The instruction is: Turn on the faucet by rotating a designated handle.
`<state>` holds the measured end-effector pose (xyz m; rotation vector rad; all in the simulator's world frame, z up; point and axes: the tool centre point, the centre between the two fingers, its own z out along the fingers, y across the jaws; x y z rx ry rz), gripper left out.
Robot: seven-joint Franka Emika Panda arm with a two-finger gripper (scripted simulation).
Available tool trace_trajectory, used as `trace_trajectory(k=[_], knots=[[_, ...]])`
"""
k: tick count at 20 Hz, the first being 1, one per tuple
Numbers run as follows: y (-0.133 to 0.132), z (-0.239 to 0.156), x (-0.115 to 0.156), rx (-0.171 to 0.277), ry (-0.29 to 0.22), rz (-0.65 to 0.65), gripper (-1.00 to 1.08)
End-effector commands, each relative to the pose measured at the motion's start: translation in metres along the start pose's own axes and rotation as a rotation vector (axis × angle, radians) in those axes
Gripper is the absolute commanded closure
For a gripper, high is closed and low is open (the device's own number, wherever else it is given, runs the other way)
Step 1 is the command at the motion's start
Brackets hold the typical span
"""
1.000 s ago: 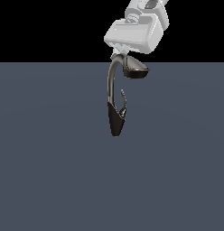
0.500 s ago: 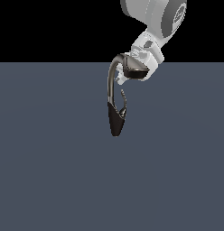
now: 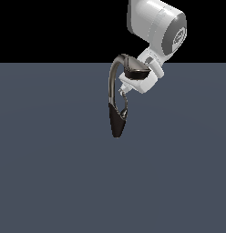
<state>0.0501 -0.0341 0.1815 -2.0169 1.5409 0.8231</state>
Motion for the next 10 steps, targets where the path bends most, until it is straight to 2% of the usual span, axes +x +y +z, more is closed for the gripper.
trace_trajectory(k=[1,6,10], knots=[[-0.001,0.002,0.003,0.003,-0.004,0.010,1.08],[-0.001,0.002,0.003,0.003,-0.004,0.010,1.08],[0.009,0.002,-0.001,0.003,-0.004,0.010,1.08]])
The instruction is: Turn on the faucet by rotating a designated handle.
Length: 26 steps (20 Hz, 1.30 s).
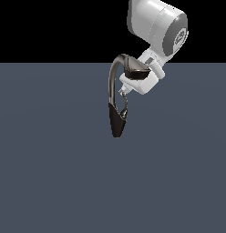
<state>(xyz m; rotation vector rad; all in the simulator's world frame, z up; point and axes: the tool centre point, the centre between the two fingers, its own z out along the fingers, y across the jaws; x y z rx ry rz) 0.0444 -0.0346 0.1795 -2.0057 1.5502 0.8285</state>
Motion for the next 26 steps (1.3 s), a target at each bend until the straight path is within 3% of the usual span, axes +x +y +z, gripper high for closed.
trace_trajectory(k=[1,14,15,26], knots=[[0.006,0.000,-0.002,0.000,0.000,0.000,1.08],[0.039,0.000,-0.013,0.001,0.000,0.000,1.08],[0.034,-0.002,-0.007,0.012,0.008,0.003,1.08],[0.079,-0.001,0.007,0.003,0.001,0.001,1.08]])
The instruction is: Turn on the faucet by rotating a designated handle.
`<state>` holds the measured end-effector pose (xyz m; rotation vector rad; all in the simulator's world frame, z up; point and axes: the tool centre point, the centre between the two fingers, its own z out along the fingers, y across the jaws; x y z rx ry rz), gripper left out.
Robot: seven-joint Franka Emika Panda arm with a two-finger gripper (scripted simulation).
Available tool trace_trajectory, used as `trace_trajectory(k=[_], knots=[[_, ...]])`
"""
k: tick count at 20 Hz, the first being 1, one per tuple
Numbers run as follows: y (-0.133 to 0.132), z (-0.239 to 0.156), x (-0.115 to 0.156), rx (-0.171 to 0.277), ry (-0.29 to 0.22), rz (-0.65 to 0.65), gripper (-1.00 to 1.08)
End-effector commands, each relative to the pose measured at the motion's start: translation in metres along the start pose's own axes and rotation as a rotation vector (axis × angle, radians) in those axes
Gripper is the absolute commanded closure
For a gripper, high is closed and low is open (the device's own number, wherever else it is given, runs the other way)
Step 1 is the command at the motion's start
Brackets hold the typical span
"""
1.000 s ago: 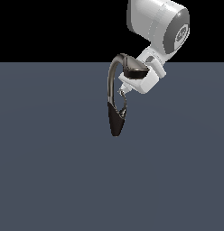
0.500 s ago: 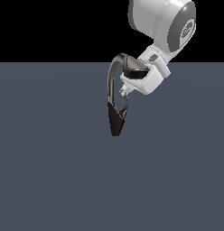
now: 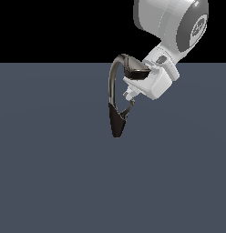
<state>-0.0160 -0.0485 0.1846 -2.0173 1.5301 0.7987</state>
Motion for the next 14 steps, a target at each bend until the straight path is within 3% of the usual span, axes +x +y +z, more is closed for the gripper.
trace_trajectory(k=[1,3,4,14], knots=[[0.022,0.002,0.012,-0.011,-0.008,0.024,1.08],[0.027,0.002,0.014,-0.012,-0.009,0.024,1.08],[0.012,0.000,0.003,-0.003,-0.002,-0.001,1.08],[0.043,0.002,0.061,-0.012,-0.009,0.023,1.08]])
